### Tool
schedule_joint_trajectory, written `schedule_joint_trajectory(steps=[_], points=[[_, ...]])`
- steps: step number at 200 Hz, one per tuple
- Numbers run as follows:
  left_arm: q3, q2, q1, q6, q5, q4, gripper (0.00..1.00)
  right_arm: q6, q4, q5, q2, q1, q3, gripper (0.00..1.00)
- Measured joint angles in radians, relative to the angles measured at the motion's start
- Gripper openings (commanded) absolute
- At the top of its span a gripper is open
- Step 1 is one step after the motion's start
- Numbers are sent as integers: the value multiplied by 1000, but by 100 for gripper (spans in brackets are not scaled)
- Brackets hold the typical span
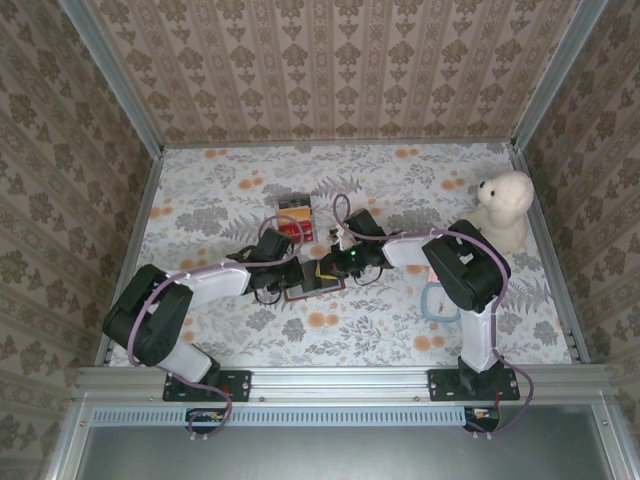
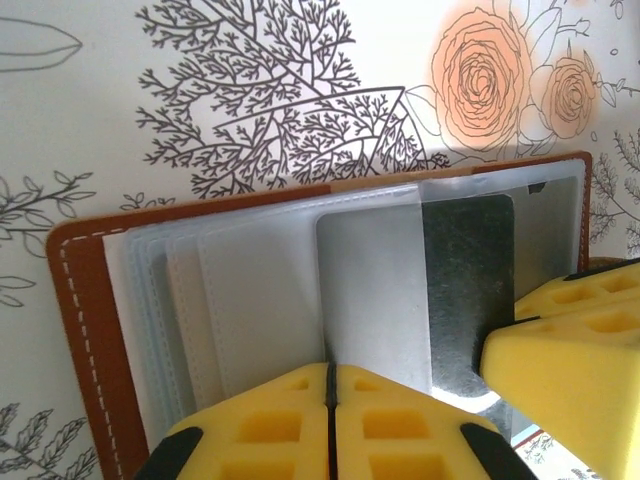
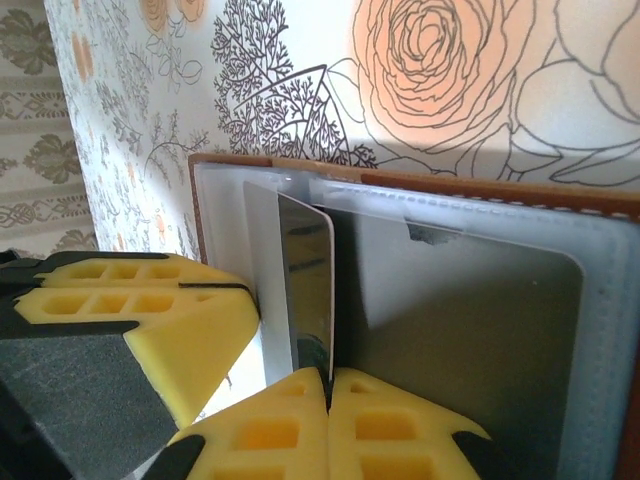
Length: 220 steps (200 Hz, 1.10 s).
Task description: Take the credit cards out of the card holder
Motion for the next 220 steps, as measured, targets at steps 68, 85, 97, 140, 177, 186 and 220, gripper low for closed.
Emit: schedule_joint_trajectory(steps=[68, 85, 97, 140, 177, 186, 220], points=[[34, -87, -3, -5, -45, -40, 48, -16, -9, 14, -187, -46, -85, 1], [69, -107, -3, -6, -63, -47, 56, -14, -2, 14, -250, -52, -102, 1], [87, -131, -3, -1, -72, -48, 62, -10, 8, 13, -293, -56, -115, 0], [89, -225, -3, -32, -53, 26, 88, 17, 49, -4, -418, -93, -149, 1], [54, -256, -3, -69, 72, 184, 93, 83, 122, -42, -477, -122, -166, 2], [48, -256, -3, -79, 103, 219, 93, 102, 144, -51, -484, -126, -170, 2], [27, -256, -3, -120, 190, 352, 81, 183, 235, -91, -488, -137, -192, 2]])
